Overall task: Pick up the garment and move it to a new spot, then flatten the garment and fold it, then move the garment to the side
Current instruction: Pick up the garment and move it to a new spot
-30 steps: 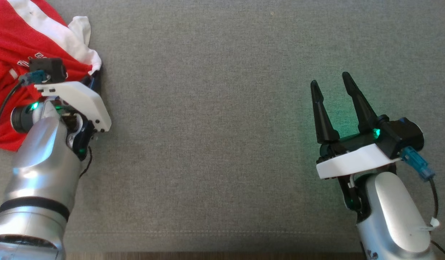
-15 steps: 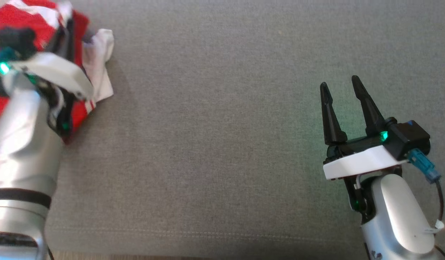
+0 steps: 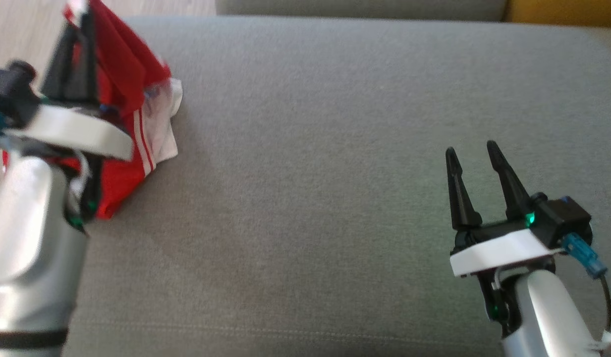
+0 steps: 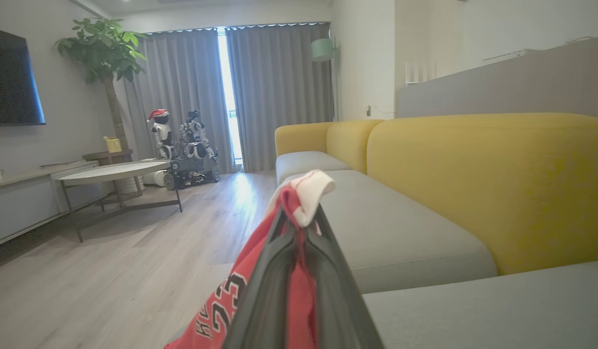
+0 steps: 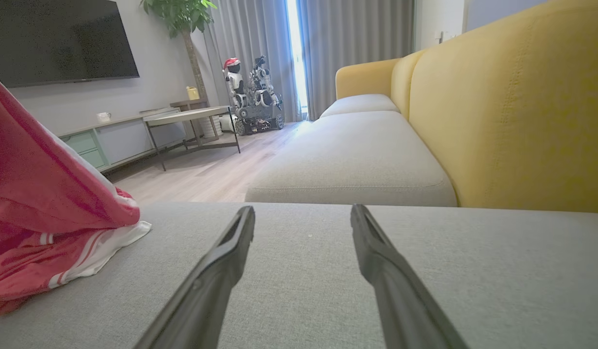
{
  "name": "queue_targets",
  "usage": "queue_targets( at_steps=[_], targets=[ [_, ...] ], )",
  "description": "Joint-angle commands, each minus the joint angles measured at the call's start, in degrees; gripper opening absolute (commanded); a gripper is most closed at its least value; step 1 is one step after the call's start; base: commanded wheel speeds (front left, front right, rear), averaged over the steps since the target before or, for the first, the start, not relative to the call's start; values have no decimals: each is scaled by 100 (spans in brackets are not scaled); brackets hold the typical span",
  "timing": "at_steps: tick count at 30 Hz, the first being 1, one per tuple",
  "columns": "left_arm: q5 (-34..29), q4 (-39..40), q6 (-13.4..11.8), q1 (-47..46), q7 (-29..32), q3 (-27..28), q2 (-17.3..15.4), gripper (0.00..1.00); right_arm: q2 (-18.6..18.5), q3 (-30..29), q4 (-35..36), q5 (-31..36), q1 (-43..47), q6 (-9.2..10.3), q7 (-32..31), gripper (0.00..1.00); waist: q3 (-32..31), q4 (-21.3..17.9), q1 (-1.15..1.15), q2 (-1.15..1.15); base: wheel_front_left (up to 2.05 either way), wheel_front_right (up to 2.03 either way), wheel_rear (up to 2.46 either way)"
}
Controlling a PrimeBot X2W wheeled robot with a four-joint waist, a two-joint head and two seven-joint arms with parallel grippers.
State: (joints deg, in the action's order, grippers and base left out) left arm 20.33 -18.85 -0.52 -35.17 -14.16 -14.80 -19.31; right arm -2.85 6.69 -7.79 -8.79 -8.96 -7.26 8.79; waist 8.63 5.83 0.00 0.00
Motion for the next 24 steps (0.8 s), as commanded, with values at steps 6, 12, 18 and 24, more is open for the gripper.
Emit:
queue_targets(
  at_steps=[6,12,18,24],
  targets=[
    [27,1182,-86,463,461,-234,-27,0,-3,48,498,-47,197,-23,-175,100,-357,-511,0,0,0,0,0],
    [64,1350,-31,549,685,-778,478,0,-3,93,861,-17,223,-23,-326,100,-142,-1176,0,0,0,0,0],
    [28,989,123,117,701,-1190,936,0,-3,225,1111,-87,133,-23,-339,100,239,-2010,0,0,0,0,0],
    [-12,555,205,-536,611,-1297,1203,0,-3,295,1138,-238,80,-23,-194,100,610,-2758,0,0,0,0,0]
  ],
)
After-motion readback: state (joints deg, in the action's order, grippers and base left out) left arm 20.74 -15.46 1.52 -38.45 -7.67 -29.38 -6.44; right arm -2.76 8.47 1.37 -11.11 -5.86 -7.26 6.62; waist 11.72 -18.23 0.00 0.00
